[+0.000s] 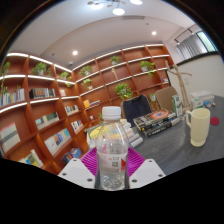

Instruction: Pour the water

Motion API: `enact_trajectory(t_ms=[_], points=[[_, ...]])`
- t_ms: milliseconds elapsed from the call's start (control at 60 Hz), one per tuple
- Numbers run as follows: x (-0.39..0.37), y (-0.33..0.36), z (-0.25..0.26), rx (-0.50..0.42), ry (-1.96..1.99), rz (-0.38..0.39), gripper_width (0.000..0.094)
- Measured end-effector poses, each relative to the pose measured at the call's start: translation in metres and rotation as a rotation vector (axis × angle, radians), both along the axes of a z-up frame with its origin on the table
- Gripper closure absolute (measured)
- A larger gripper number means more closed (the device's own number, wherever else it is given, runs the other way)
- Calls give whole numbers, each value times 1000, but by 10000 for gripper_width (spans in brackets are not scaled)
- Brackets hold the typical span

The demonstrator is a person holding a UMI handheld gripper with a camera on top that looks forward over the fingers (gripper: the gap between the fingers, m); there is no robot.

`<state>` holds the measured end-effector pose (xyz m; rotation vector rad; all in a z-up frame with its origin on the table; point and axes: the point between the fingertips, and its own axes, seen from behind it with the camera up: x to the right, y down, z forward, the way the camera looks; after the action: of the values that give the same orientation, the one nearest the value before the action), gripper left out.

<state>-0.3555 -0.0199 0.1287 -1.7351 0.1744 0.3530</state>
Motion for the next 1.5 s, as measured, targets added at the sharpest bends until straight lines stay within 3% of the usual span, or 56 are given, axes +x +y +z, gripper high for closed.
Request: enact_trajectory(t_ms=[133, 350, 667, 850, 1083, 1200, 1333, 1500], points=[[58, 12, 16, 11, 351, -65, 572], [139, 24, 64, 125, 972, -122, 569], [225, 53, 85, 237, 1627, -199, 571], [251, 57, 74, 258, 1901, -239, 569], [250, 58, 75, 225, 1859, -231, 570], [234, 53, 68, 161, 1742, -235, 571], [217, 46, 77, 109, 1368, -215, 545], [231, 47, 133, 186, 772, -181, 545]])
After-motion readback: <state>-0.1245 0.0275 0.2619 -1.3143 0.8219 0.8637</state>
